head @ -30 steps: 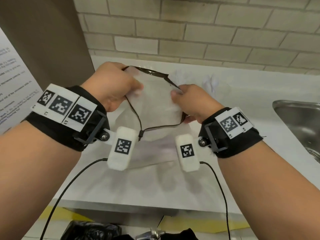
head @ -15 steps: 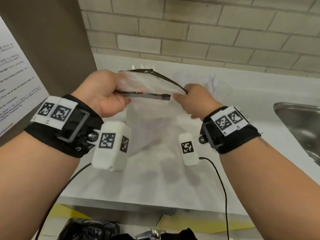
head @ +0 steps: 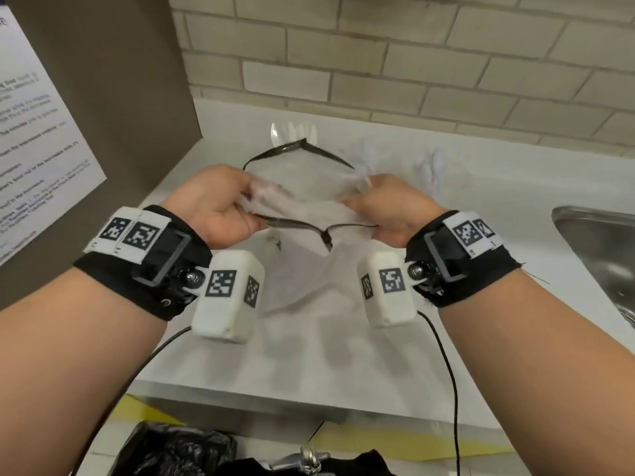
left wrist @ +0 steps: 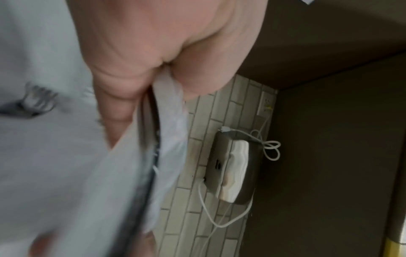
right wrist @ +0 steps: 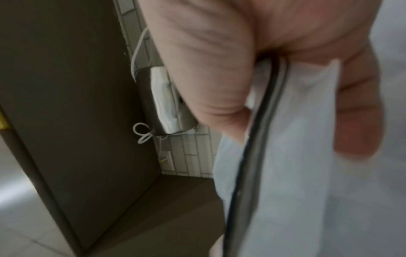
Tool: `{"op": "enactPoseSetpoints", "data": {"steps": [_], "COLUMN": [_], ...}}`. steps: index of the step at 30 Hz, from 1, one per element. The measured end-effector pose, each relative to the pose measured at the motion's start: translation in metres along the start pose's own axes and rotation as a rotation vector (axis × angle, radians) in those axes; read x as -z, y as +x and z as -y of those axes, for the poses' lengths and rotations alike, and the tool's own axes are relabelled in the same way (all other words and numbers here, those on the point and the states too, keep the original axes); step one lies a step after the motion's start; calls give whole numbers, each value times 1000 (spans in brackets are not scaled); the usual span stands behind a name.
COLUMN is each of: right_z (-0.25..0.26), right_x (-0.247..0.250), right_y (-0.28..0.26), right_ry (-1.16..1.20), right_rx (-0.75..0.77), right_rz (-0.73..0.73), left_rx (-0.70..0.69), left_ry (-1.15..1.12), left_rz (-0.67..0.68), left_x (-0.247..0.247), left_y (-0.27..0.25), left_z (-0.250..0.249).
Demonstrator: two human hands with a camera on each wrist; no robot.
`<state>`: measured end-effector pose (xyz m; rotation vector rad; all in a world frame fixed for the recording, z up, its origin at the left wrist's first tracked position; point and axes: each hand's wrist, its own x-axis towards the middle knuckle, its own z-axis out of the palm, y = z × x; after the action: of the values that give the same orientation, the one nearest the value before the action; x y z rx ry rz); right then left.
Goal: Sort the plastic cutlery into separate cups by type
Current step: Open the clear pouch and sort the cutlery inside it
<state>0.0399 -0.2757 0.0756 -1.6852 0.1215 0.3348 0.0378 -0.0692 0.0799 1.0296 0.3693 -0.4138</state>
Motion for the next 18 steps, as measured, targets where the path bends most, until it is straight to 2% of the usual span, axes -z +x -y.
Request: {"op": "enactPoseSetpoints", "data": {"steps": [2,4,7,10,12,15,18], "right_z": [-11,-12,-7,-4,-9,-20,-29], "right_x": [3,7,7,2,-2,-1,3], "right_y": [6,10,11,13,13,7,8], "right_ry": [-127,-68,234,400,395,243,122], "right_rx": [-36,-62,-53,-8,-6,-24,-21], "right_rz": [-105,-112,-40,-25,34,83,-54], "left_rx": [40,69,68,39,3,-7,-100], "left_ry": [-33,60,303,258,178,-1,-96], "left_rz": [126,191,79,-75,-132,-53,175], "left_x": [2,3,7,5,2,3,6], "left_y": [-4,-7,-3,3,7,8,-2], "left_z": [5,14,27,28,24,20,23]}}
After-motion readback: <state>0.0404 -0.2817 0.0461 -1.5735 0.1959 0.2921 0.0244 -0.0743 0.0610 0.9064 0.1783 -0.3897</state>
